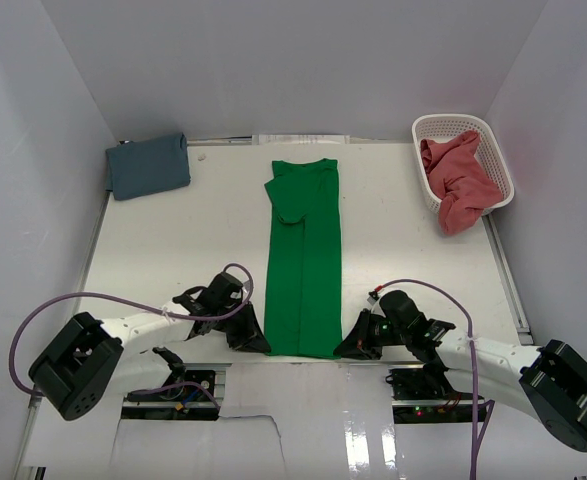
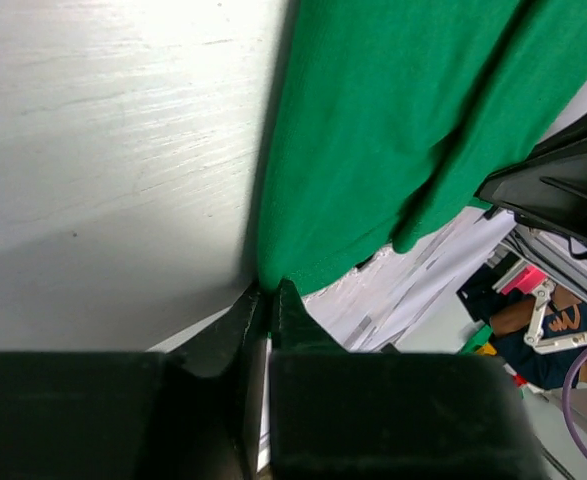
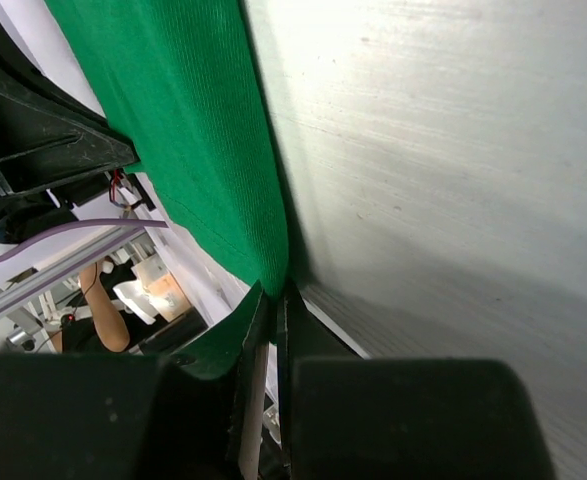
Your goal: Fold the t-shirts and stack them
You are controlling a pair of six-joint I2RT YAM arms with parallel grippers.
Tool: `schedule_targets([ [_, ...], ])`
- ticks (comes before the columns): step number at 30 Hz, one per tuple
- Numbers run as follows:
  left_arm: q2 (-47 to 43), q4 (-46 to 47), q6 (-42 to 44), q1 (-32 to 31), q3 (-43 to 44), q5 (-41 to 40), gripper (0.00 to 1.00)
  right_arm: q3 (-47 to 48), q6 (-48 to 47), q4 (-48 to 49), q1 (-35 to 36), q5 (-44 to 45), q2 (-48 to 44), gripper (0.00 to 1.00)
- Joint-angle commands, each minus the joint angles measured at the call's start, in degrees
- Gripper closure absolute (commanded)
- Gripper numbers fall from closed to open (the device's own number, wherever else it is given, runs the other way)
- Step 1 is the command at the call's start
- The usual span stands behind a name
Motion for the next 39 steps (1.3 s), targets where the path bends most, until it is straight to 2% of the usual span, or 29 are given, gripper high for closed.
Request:
schedule_targets([
  [1, 1.9, -2.6, 2.0, -0.3, -2.1, -4.0, 0.87, 0.9, -1.0, -0.9, 0.2, 0.3, 0.5, 0.92],
  [2, 2.0, -2.5, 2.0, -0.3, -2.1, -4.0, 0.95, 0.9, -1.0, -1.0, 0.2, 0.3, 0.6, 0.92],
  [4, 2.6, -2.3, 1.9, -0.3, -1.8, -3.5, 1.00, 1.6, -1.6, -1.8, 0.2, 0.2, 0.8, 0.92],
  [13, 2.7, -3.2, 2.0, -0.4, 0.3, -2.6, 1.00, 4.3, -3.1, -4.8, 0.3, -1.0, 1.5, 0.92],
  [19, 0.4, -8.2, 1.4, -0.4, 4.1, -2.5, 1.00, 9.2, -5.1, -11.4, 0.3, -1.0, 0.7, 0.92],
  [25, -2.2, -11.0, 0.4, -0.1, 6.7, -2.0, 1.00, 11.9, -5.8, -12.9, 0.3, -0.8, -0.3, 0.92],
  [34, -2.7, -13.3, 1.2, 3.4, 12.2, -1.1, 1.00, 15.5, -7.8, -13.3, -1.8, -1.9, -0.2, 0.92],
  [39, -2.7, -14.9, 3.9, 8.9, 15.9, -1.1, 1.00, 20.5, -12.6, -16.5, -5.3, -2.5, 2.5, 0.92],
])
